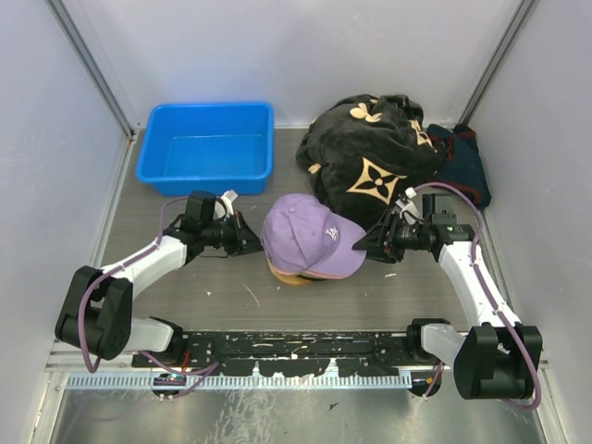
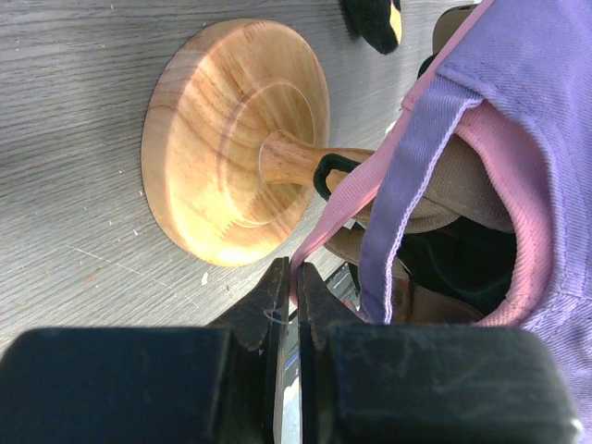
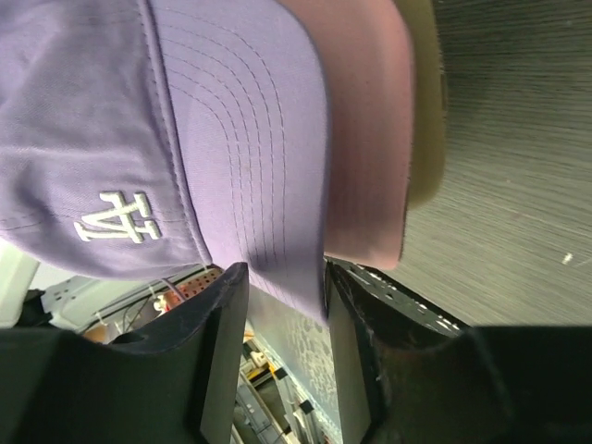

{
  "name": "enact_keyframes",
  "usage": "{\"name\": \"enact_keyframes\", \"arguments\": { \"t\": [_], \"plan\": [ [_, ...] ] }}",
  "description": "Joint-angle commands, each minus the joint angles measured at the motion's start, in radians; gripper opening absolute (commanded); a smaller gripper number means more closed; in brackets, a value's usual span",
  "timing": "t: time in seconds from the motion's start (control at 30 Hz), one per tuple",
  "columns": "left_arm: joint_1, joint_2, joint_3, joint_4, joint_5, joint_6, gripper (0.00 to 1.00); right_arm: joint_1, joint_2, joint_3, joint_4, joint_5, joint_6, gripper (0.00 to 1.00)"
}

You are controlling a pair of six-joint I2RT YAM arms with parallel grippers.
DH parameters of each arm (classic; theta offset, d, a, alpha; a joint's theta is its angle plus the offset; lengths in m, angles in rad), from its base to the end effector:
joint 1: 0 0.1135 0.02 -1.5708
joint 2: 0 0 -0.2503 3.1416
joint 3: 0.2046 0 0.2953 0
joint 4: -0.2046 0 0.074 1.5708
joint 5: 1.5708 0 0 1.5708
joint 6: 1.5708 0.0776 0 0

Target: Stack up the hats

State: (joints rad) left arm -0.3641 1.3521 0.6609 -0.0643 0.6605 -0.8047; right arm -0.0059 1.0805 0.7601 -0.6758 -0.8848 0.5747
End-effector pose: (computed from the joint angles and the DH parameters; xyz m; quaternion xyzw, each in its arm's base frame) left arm 0.2869 -0.1603 0.1270 -0.0643 0.8755 -0.4552 0.1485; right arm 0.2627 0.0585 0.1968 0.1319 0.8651 0.4659 0.1306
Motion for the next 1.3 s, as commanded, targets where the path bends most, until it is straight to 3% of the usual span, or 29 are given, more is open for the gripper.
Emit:
{"name": "enact_keyframes", "arguments": {
  "t": [0.0, 0.1, 0.23, 0.43, 0.6, 0.77, 1.0, 1.27],
  "plan": [
    [-0.007, 0.014, 0.021, -0.006, -0.017, 0.012, 0.11, -0.023, -0.013, 0.02, -0.07, 0.059, -0.081, 0.46],
    [-0.008, 0.017, 0.021, -0.006, -0.016, 0.013, 0.11, -0.026, -0.024, 0.018, -0.089, 0.092, -0.095, 0.43],
    [-0.012, 0.022, 0.023, -0.008, -0.015, 0.014, 0.11, -0.029, -0.021, -0.006, -0.082, 0.114, -0.106, 0.22],
    [-0.013, 0.023, 0.031, -0.021, -0.015, 0.022, 0.11, -0.038, -0.026, -0.001, -0.089, 0.139, -0.109, 0.26],
    [-0.014, 0.027, 0.028, -0.02, -0.017, 0.024, 0.11, -0.04, -0.035, 0.112, -0.193, 0.241, -0.164, 0.28],
    [-0.014, 0.026, 0.033, -0.024, -0.016, 0.024, 0.1, -0.039, -0.061, 0.206, -0.202, 0.234, -0.131, 0.28],
    [-0.015, 0.025, 0.024, -0.03, -0.022, 0.025, 0.08, -0.01, -0.078, 0.136, -0.048, 0.114, 0.013, 0.22],
    [-0.015, 0.028, 0.009, -0.022, -0.031, 0.02, 0.04, 0.119, -0.062, 0.061, 0.114, 0.162, 0.146, 0.19]
  ]
}}
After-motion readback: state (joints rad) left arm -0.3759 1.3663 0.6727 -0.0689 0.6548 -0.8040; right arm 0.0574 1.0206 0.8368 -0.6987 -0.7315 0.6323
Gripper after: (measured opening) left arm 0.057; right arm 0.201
